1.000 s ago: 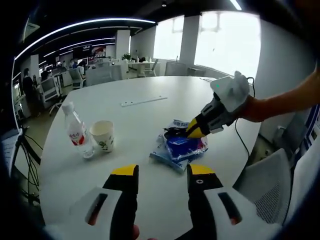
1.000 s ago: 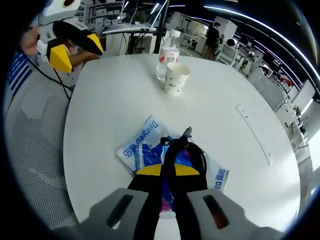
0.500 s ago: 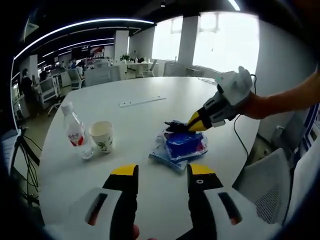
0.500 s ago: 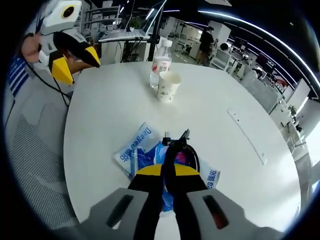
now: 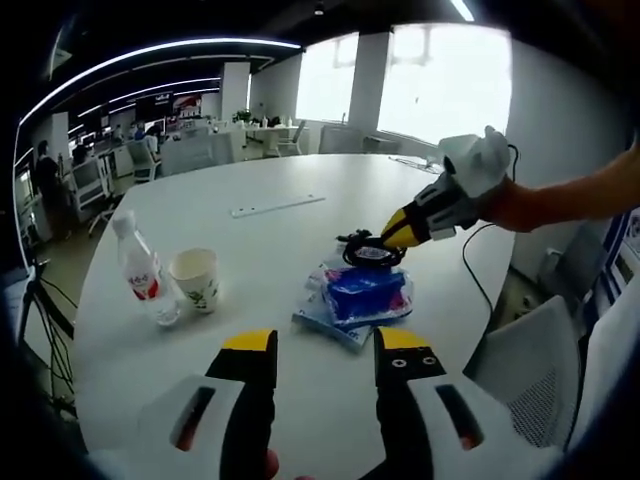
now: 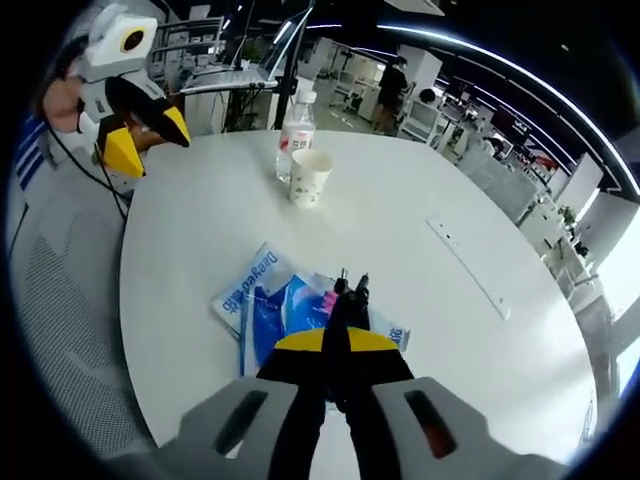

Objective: Arrange the tabletop items into an orderly group along one side of the table until the central work area is clear of visible clutter.

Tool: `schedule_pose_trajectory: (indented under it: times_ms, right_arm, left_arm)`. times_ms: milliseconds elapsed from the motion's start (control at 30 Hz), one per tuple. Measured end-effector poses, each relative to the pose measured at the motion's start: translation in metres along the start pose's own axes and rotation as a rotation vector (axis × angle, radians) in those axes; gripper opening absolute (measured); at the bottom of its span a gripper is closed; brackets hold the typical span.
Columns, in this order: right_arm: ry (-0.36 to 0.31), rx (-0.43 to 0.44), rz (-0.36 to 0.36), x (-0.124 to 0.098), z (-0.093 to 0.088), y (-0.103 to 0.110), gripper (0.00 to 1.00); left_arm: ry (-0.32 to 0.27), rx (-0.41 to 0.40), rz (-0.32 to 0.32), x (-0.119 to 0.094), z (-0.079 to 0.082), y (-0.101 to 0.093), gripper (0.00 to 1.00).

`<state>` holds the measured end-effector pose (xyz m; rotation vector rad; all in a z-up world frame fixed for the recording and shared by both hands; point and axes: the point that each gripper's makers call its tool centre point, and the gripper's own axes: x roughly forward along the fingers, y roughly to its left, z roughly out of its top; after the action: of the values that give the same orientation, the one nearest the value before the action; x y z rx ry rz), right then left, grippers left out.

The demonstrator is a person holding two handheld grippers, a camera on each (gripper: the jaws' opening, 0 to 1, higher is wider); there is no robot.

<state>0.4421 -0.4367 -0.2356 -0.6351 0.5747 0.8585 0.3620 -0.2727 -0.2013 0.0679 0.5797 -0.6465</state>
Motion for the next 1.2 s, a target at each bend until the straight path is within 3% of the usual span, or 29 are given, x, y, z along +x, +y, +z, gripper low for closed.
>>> schedule_pose_trajectory:
  times_ms: [467, 1200]
  right_arm:
    - [-0.004, 0.025, -0.089, -0.028, -0.014, -0.031, 0.0]
    - [0.073, 0.095, -0.197, -0.066, -0.077, -0.069, 0.0]
  left_arm:
    - [0.005, 0.02, -0.036, 0.013, 0.005, -0.011, 0.38]
    - [0.018, 0.026, -0.046, 0.021, 0.006, -0.019, 0.38]
